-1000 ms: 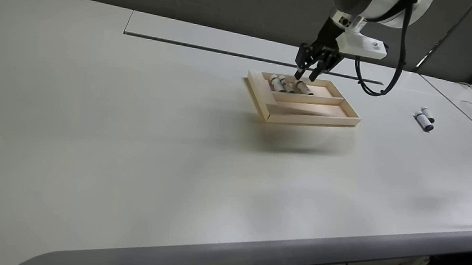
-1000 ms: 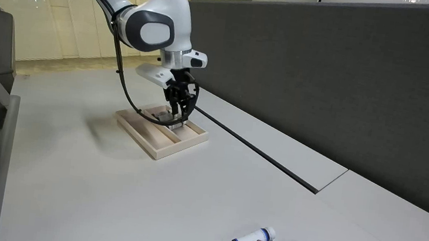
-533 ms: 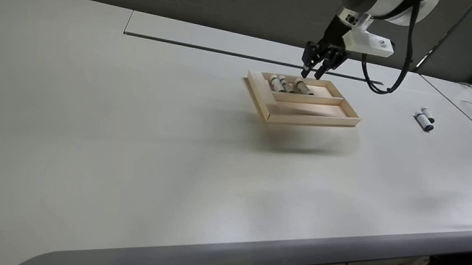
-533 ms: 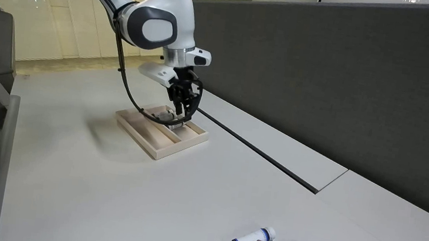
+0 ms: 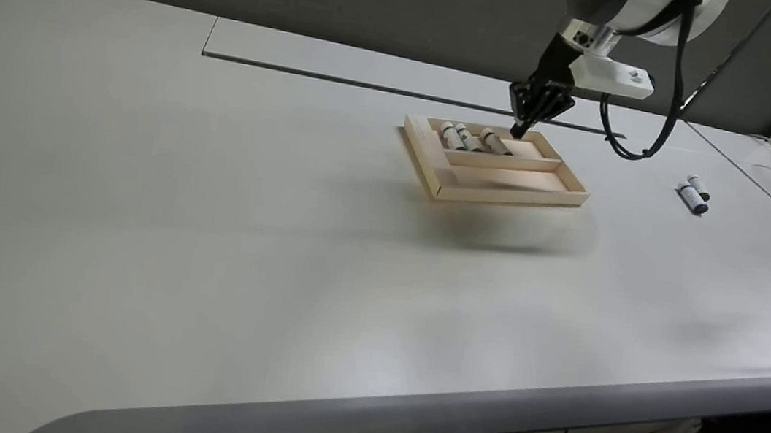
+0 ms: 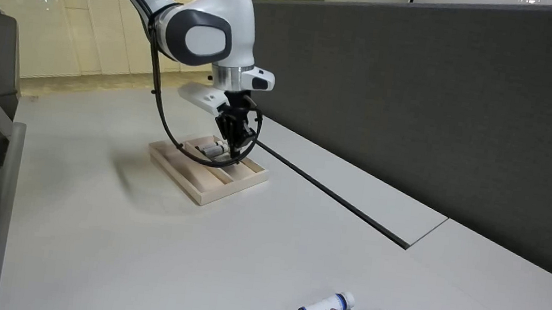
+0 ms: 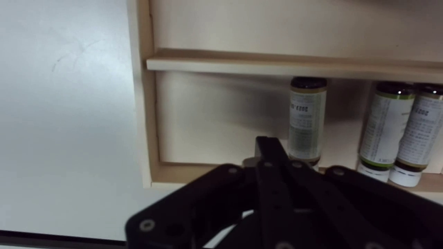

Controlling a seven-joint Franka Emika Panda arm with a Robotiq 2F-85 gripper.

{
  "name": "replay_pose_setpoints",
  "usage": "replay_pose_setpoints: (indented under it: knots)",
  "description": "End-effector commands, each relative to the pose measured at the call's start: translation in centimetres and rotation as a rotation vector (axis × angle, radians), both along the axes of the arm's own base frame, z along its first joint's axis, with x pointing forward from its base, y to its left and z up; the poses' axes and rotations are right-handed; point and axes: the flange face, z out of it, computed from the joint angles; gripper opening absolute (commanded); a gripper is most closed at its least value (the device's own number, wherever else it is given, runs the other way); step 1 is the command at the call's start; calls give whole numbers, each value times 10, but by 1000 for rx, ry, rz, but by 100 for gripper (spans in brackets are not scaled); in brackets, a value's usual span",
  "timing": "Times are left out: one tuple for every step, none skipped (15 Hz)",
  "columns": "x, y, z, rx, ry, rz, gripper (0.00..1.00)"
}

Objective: Take the bottle that is near the box and put it in the top compartment of the box

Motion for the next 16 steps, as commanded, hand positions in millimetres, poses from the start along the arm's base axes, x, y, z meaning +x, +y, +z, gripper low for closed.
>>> replay_pose_setpoints:
  knots:
    - [-4, 3, -3, -16, 39, -12, 0]
    - [-5, 5, -5, -18, 48, -7, 0]
    - [-6, 7, -8, -21, 54, -2, 0]
    - [-6, 9, -9, -25, 57, 2, 0]
    - [-7, 12, -10, -24, 58, 8, 0]
    - [-7, 15, -11, -17, 54, 8, 0]
    - [-6, 17, -11, -9, 52, 8, 0]
    - [-5, 20, -9, -8, 43, 9, 0]
    - [-5, 22, -7, -2, 34, 13, 0]
    - [-4, 24, -5, 4, 25, 13, 0]
    - [-4, 26, -3, 13, 20, 13, 0]
    - [-4, 28, -3, 24, 13, 14, 0]
    - [-3, 30, -4, 25, 11, 16, 0]
    - [-3, 31, -5, 27, 14, 19, 0]
    - [-3, 31, -7, 25, 24, 21, 0]
    - [-4, 31, -7, 20, 25, 21, 0]
